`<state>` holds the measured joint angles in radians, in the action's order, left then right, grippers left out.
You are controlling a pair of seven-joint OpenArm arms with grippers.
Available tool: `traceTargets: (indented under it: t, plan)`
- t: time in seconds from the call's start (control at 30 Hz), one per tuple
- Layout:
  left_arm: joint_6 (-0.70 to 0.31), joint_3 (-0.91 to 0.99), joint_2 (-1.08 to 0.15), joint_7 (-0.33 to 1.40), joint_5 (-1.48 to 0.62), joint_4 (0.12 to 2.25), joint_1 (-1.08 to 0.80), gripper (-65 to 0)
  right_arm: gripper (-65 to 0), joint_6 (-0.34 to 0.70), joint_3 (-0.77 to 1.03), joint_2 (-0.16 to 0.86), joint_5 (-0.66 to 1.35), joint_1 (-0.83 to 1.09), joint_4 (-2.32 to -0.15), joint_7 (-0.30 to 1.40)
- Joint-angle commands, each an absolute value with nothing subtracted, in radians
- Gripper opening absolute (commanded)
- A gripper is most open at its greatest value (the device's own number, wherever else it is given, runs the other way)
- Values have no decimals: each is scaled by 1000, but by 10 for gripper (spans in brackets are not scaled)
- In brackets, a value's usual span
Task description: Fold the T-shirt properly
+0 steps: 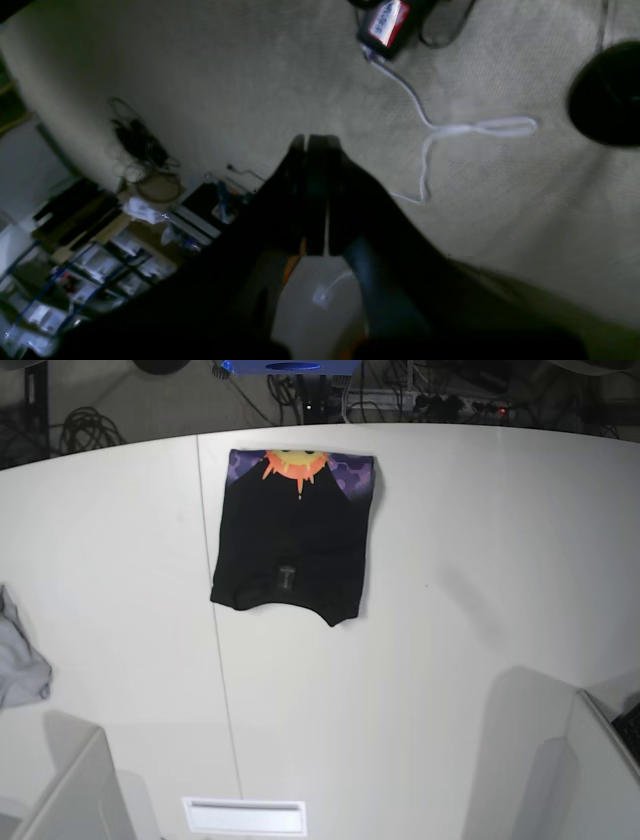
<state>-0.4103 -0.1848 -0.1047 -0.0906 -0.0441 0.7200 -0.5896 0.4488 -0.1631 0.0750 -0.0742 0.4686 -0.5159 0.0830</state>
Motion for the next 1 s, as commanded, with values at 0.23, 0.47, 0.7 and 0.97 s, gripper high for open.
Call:
traceTargets:
  t: [0.23, 0.47, 0.7, 0.97]
  plan:
    - [-417, -186, -76, -211, -41, 286, -366, -650, -650, 249, -236, 74, -71, 417, -255, -260]
    - [-417, -193, -116, -375, -44, 88, -246, -650, -650, 131, -130, 61, -71, 354, -188, -285]
    - [-417, -191, -137, -421, -39, 90, -234, -650, -650, 131, 93, 4, -71, 341, -183, -285]
    - [-415, -191, -137, -426, -39, 88, -214, -650, -650, 131, 53, 2, -71, 328, -183, -285]
